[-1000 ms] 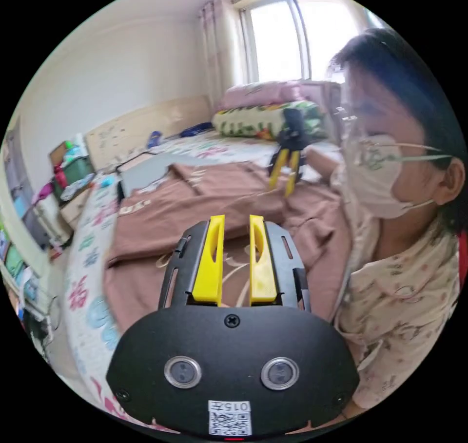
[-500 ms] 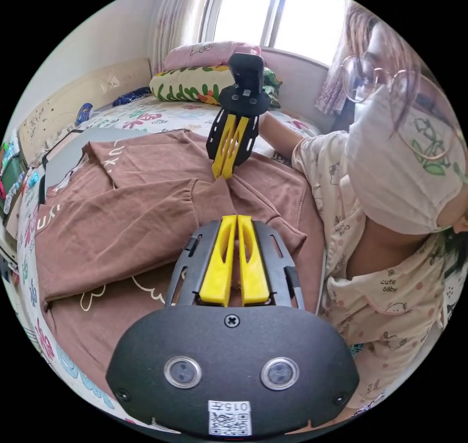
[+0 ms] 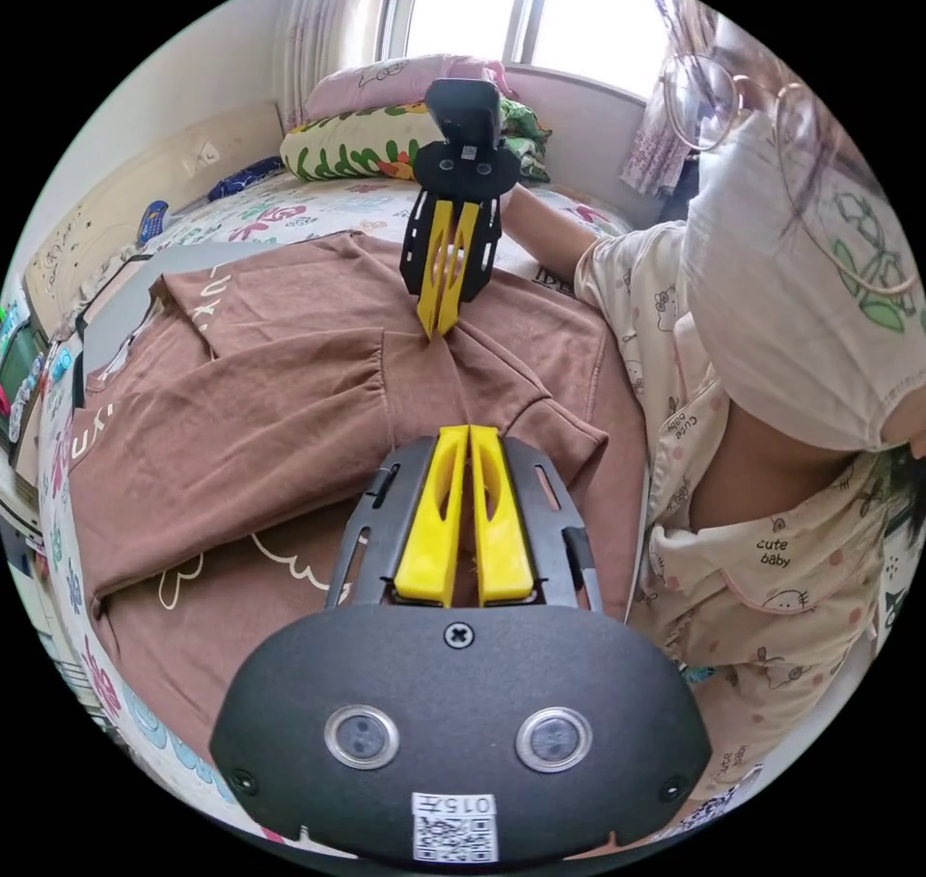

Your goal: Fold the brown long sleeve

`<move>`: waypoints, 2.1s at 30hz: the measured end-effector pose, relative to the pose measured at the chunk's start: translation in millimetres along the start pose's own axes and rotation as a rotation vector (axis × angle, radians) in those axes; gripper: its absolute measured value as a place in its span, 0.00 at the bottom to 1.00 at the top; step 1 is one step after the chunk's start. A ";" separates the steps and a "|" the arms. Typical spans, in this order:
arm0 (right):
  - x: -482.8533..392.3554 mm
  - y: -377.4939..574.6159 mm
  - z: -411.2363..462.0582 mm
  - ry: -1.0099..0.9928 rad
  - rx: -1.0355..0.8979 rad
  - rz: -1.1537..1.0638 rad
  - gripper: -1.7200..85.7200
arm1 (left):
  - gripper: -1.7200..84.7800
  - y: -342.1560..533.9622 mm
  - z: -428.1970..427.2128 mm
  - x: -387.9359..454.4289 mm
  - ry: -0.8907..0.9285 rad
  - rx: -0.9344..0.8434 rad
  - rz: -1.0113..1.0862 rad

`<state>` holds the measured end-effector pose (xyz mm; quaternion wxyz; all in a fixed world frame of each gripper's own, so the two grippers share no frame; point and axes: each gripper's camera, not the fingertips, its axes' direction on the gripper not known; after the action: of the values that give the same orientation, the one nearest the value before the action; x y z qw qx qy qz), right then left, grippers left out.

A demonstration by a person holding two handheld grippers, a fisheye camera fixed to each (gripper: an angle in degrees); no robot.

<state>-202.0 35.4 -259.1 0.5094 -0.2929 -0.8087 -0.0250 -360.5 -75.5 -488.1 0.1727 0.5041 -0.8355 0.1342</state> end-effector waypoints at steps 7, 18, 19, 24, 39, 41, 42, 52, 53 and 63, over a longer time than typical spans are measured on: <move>41.5 -15.8 -39.1 -0.004 0.149 0.067 0.13 | 0.09 20.5 -23.5 -22.0 0.022 0.185 -0.054; 296.2 -55.3 -118.1 0.423 0.574 0.763 0.14 | 0.12 29.9 -81.4 -114.4 -0.230 0.185 -0.304; 339.6 -53.1 -110.2 0.400 0.559 0.867 0.15 | 0.12 35.3 -91.5 -145.1 -0.260 0.199 -0.406; 454.4 -41.1 -74.1 0.439 0.437 1.151 0.17 | 0.15 64.5 -108.7 -238.2 -0.423 0.238 -0.719; 470.6 -93.9 -21.2 0.313 0.365 1.212 0.04 | 0.05 112.0 -96.9 -192.0 -0.544 0.138 -0.780; 431.1 -100.8 -42.4 0.342 0.455 1.154 0.04 | 0.05 111.2 -107.6 -164.6 -0.583 0.169 -0.741; 396.5 -109.3 -59.4 0.376 0.493 1.092 0.03 | 0.04 110.6 -117.1 -141.8 -0.606 0.195 -0.698; -93.2 -110.9 -133.6 0.352 0.600 0.458 0.03 | 0.06 226.8 -186.4 147.4 -0.625 0.391 -0.400; -117.5 -104.6 -124.9 0.333 0.587 0.445 0.03 | 0.07 236.8 -183.3 161.3 -0.619 0.372 -0.395; -299.5 -27.1 -23.4 0.182 0.518 0.451 0.01 | 0.13 305.6 -172.2 306.8 -0.569 0.333 -0.366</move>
<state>-103.9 -129.3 -492.1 0.6294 -0.3218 -0.6546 0.2680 -738.3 -111.8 -217.7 -0.1294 0.6833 -0.7129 0.0899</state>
